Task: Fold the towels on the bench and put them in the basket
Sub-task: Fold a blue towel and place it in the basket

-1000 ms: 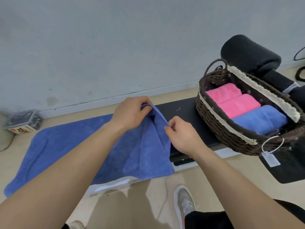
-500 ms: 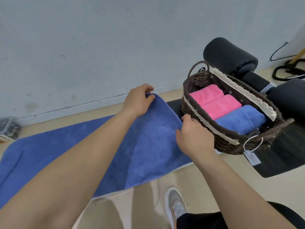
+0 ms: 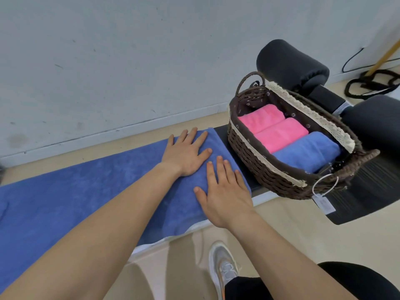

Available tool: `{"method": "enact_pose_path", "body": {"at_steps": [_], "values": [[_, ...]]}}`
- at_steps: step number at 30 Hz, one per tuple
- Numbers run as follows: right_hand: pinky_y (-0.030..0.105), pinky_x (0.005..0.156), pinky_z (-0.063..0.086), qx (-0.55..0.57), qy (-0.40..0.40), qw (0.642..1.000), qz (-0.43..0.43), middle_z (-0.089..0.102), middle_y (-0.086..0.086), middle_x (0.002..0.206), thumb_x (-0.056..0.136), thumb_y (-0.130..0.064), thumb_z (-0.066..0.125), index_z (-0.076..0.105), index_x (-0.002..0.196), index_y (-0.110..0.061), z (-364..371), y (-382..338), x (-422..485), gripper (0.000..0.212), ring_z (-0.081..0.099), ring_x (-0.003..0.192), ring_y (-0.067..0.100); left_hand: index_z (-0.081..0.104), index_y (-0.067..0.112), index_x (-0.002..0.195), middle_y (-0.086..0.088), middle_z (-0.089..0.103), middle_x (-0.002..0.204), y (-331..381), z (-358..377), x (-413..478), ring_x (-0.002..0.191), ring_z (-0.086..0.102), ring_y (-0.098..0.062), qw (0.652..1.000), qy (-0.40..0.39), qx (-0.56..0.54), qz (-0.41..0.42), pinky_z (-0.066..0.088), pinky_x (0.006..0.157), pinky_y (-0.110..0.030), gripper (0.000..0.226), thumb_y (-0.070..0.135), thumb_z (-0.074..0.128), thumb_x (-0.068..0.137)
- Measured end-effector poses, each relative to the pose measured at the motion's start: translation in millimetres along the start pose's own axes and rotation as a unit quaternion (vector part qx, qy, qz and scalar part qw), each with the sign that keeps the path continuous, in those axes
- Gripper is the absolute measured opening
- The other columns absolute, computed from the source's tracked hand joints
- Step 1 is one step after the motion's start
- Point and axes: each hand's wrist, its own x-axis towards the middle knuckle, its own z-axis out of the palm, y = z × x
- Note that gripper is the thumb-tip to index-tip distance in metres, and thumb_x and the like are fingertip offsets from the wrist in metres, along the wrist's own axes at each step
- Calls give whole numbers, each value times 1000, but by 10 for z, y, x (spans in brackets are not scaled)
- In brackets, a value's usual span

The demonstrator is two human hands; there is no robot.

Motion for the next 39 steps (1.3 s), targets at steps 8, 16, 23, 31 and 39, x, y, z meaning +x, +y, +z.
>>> {"method": "enact_pose_path", "body": {"at_steps": [8, 16, 23, 31, 39], "values": [[47, 118, 24, 32, 113, 993, -10, 43, 20, 151, 89, -42, 25, 45, 143, -3, -176, -278, 67, 69, 37, 142, 34, 22, 30, 157, 3, 16, 166, -194, -100, -220, 153, 13, -17, 992, 70, -108, 2, 9, 123, -48, 63, 55, 35, 101], [43, 117, 24, 51, 58, 989, -125, 42, 13, 147, 101, -42, 34, 40, 140, -8, -267, -1133, 111, 52, 40, 134, 33, 33, 24, 154, 3, 27, 163, -1486, -234, -1573, 148, 28, -19, 982, 96, -85, -142, 25, 121, -39, 64, 51, 46, 98], [43, 112, 31, 78, 12, 969, -234, 36, 14, 150, 102, -44, 37, 36, 145, -10, -139, -2381, -100, 56, 41, 131, 36, 41, 16, 149, -2, 40, 156, -2335, -319, -2705, 143, 37, -22, 938, 135, -116, -299, 33, 116, -41, 59, 42, 53, 97], [43, 96, 41, 66, -3, 950, -304, 45, 8, 138, 99, -42, 43, 48, 135, -14, 184, -3366, -389, 46, 45, 120, 32, 47, 14, 142, -11, 56, 138, -2958, -307, -3424, 124, 55, -30, 845, 164, -236, -450, 44, 101, -38, 51, 29, 59, 95], [36, 73, 34, 60, 13, 943, -328, 53, 4, 112, 94, -26, 48, 60, 117, -19, 438, -3947, -534, 27, 54, 102, 27, 67, 7, 81, -7, 64, 74, -3177, -346, -3584, 53, 60, -16, 804, 99, -378, -447, 45, 48, -24, 22, 26, 67, 92]]}}
